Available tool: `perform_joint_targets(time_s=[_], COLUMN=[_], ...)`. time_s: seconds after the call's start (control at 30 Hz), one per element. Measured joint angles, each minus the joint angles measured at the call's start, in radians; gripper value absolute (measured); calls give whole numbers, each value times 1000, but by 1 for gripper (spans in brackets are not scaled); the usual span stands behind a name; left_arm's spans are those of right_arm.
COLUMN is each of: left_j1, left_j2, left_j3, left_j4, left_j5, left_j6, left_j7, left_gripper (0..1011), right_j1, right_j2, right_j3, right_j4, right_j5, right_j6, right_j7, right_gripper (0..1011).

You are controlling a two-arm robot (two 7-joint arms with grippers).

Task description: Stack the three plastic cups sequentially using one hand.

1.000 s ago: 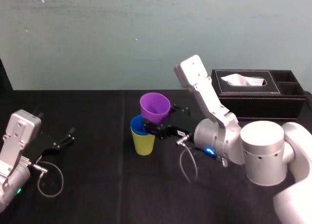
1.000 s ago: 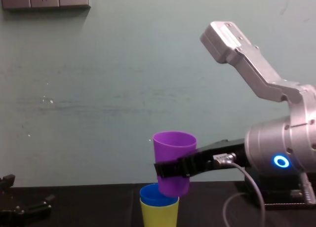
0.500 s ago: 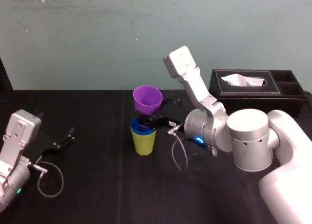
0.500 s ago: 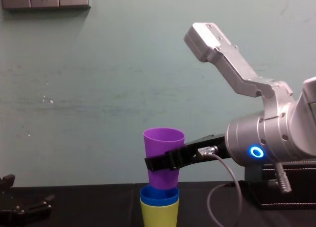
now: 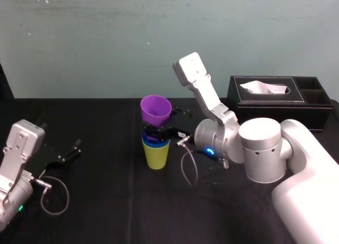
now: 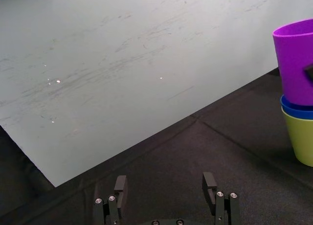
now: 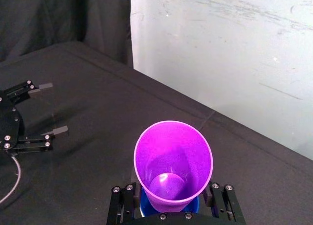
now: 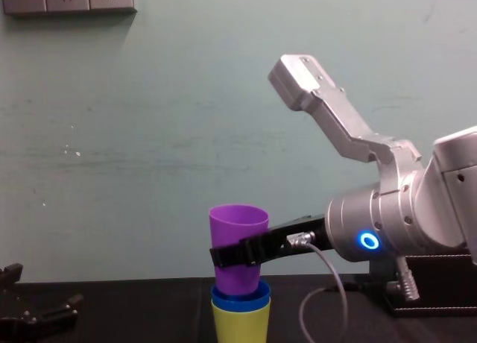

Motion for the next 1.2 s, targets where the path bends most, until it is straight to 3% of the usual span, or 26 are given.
perform_joint_targets(time_s=[0.27,0.83,1.2], left_j1=[0,0,0], left_j2=[0,0,0], left_j3=[0,0,0], left_j4=[0,0,0], left_j5=[0,0,0], left_j6=[0,0,0], left_j7=[0,0,0], left_gripper=[1000,1000,1000], right_j1=[11,12,12], right_j2=[-6,-11,-10], right_j3=[-13,-13,-13], right_j4=[42,62,59], right_j5=[-1,5,4], right_j6=[-13,-19,-19], right_j7=[-5,-7,-8], right_gripper=[708,710,995])
